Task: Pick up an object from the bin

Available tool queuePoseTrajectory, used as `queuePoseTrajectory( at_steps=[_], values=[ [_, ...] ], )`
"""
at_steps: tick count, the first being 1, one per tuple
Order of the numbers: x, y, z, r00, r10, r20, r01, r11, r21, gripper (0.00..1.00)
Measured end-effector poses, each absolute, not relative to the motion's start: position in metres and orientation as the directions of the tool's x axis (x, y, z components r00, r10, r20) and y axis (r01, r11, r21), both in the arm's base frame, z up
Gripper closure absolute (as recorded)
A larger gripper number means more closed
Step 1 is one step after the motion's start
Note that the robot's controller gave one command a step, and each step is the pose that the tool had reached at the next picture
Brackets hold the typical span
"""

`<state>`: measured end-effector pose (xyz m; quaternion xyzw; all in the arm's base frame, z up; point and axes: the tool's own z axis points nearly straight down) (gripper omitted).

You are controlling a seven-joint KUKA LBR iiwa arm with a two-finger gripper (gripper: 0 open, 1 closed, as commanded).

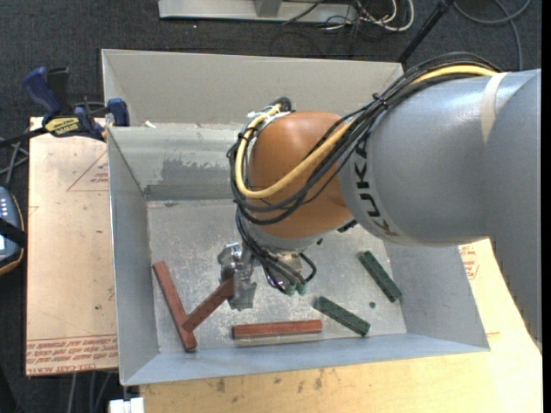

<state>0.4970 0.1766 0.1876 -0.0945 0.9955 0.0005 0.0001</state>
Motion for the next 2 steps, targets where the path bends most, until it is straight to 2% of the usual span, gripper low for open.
queuePoseTrajectory(
  at_steps=[1, 2],
  values=[
    [0.511, 0.180, 0.234, -0.987, -0.162, 0.000, -0.162, 0.987, 0.001, 1.00],
    [0.496, 0.212, 0.107, -0.888, -0.459, -0.005, -0.459, 0.888, 0.000, 0.00]
  ],
)
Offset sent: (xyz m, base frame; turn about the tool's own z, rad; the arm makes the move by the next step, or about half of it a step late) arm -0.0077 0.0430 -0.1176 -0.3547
